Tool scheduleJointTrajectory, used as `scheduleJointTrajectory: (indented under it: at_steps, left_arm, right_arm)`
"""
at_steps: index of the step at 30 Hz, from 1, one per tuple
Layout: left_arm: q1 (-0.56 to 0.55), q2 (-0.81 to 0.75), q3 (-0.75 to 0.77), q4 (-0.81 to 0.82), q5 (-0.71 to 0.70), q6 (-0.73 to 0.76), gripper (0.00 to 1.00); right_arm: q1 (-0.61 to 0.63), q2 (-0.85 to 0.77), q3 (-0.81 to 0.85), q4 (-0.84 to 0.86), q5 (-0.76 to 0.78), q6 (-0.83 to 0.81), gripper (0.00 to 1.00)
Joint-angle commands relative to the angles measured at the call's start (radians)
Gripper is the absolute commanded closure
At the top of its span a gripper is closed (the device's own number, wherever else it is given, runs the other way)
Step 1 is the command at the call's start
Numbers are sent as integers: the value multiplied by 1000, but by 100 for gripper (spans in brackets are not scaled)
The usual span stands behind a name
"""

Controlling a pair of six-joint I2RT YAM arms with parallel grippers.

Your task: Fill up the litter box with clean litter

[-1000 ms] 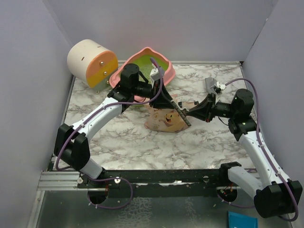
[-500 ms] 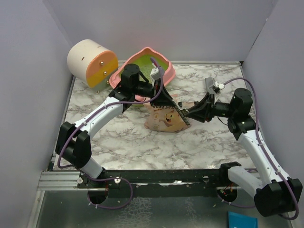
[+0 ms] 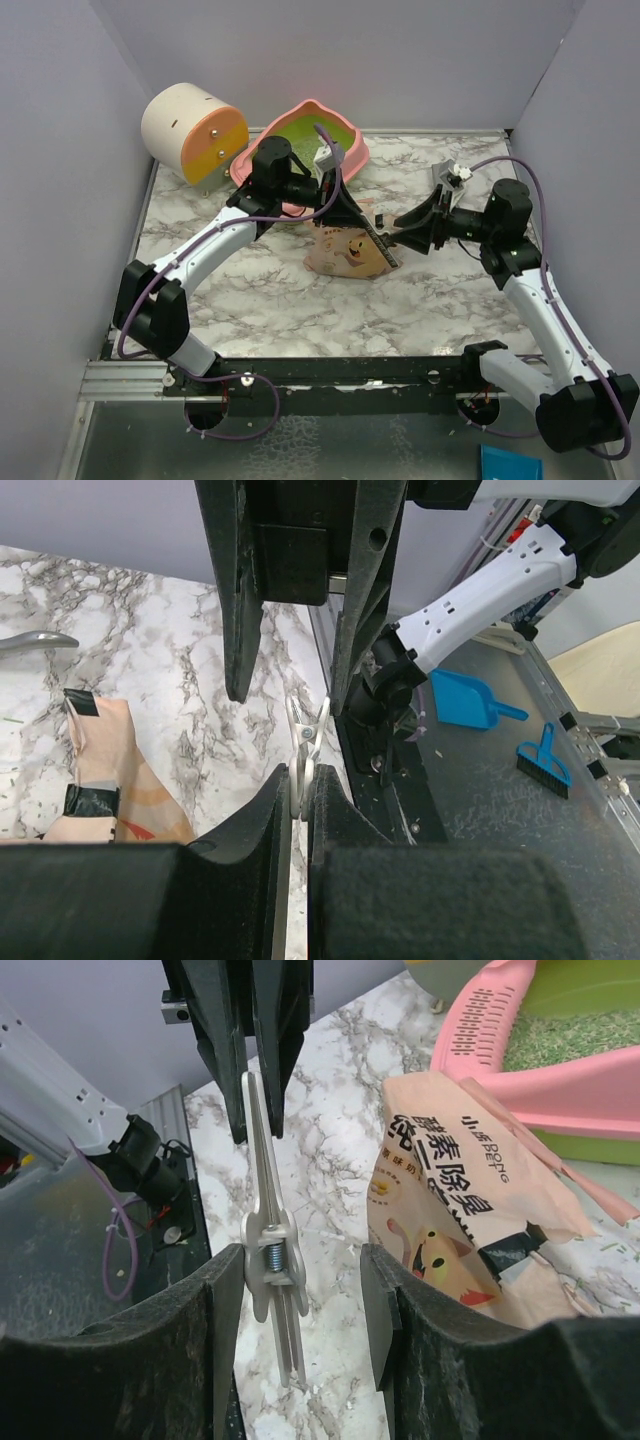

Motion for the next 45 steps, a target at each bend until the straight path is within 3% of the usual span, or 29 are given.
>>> scheduleJointTrajectory:
  at_steps: [1,8,16,18,21,23,24,26,29,35,38,41,45]
  left_arm:
    - [-3,-54,-9,30,51,-1,100]
    - [-3,-34,10,32,36,-9,100]
    - [-5,-14,31,35,23,-28,100]
    - [-5,-11,36,18,17,-17,100]
    - [-5,-7,63,-116,-34,89,90]
    - [-5,-12,96,-282,-141,227,73]
    - [-5,-14,130,-347,-196,283,72]
    - [-5,-23,161,-436,-329,361,58]
    - [-5,-51,172,-492,-501,439,54]
    - [-5,-88,122,-535,-711,598,54]
    - [-5,-79,107,-534,-723,655,54]
    - [-5,-57,95,-522,-649,710,51]
    - [-5,-26,52,-462,-513,774,49]
  right_arm:
    - [1,13,22,-17,16,-19,50]
    - [1,11,9,7,-26,-3,55]
    - [3,37,13,24,-93,8,99]
    - [3,41,18,18,-86,7,99]
    - [4,51,43,-24,-27,-10,99]
    - [3,67,80,-79,28,-51,99]
    - [4,77,104,-112,60,-72,99]
    - [4,100,152,-172,124,-110,99]
    - [4,135,229,-255,244,-190,99]
    - [47,152,338,-339,424,-437,99]
    - [92,122,324,-325,466,-621,99]
    - [122,131,340,-391,495,-800,99]
    - [132,177,359,-464,534,-883,99]
